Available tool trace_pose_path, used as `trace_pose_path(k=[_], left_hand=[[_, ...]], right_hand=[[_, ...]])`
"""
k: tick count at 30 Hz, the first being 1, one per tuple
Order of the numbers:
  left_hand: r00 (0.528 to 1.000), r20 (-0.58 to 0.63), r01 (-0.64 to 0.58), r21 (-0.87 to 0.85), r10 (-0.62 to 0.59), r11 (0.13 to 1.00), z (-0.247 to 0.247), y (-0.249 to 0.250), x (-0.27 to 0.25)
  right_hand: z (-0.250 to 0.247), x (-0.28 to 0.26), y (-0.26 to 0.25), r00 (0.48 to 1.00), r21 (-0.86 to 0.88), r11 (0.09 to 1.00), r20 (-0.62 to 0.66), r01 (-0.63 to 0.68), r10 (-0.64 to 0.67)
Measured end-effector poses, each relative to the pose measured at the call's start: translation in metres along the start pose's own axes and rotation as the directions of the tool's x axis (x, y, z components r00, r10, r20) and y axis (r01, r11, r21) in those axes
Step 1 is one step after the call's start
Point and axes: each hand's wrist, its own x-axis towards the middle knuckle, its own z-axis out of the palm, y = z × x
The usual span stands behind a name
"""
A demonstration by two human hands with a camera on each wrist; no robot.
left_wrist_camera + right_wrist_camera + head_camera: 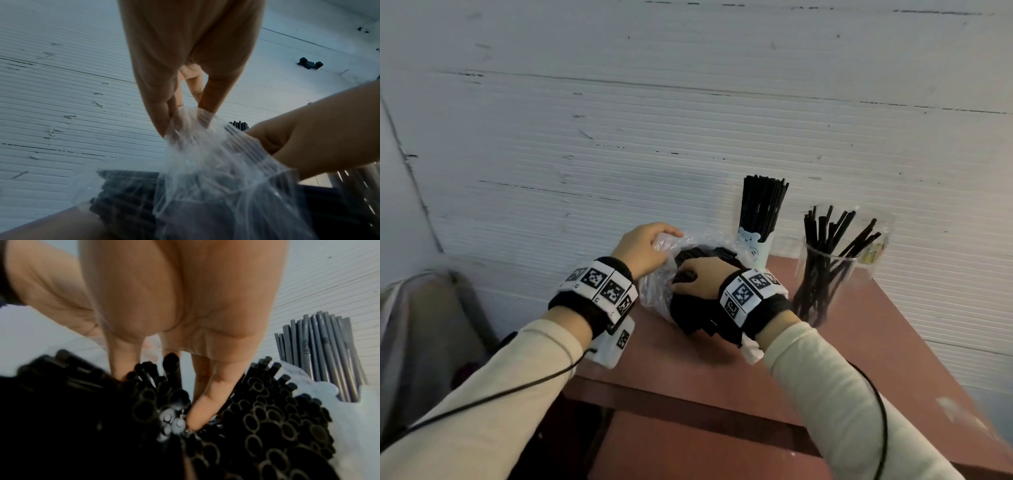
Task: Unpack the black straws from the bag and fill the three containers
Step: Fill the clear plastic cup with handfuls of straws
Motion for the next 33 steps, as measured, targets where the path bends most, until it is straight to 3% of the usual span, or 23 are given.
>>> trace_pose_path(k=[8,12,17,28,31,33], left_hand=[[1.000,-0.012,0.001,-0.004,-0.001,1.000,-0.006,0.002,-0.003],[1.000,0.017,0.020,-0.012,-0.019,1.000,-0.006,-0.001,-0.004],[0.999,0.035,0.037,-0.051,-0.035,0.998,-0.005,-0.002,-0.005],[0.997,0.003,0.072,-0.052,-0.072,0.996,-0.002,-0.004,-0.008],[0.998,-0.054,0.046,0.039,-0.044,0.998,0.001,0.004,-0.012],[0.997,-0.051,-0.051,0.107,0.057,0.993,0.005,0.014,-0.017]], right_hand=[[0.003,0.001,-0.001,0.997,-0.012,0.998,0.057,0.060,-0.059],[0.000,-0.003,0.005,0.995,0.006,0.995,-0.012,0.096,-0.095],[-0.005,-0.007,0.016,0.989,0.184,0.979,-0.138,0.084,-0.059],[-0.016,-0.025,0.032,0.984,0.419,0.905,-0.176,0.069,0.006],[-0.028,-0.042,0.044,0.988,0.417,0.905,-0.155,0.082,-0.018],[-0.037,-0.055,0.050,0.988,0.427,0.899,-0.150,0.094,-0.032]])
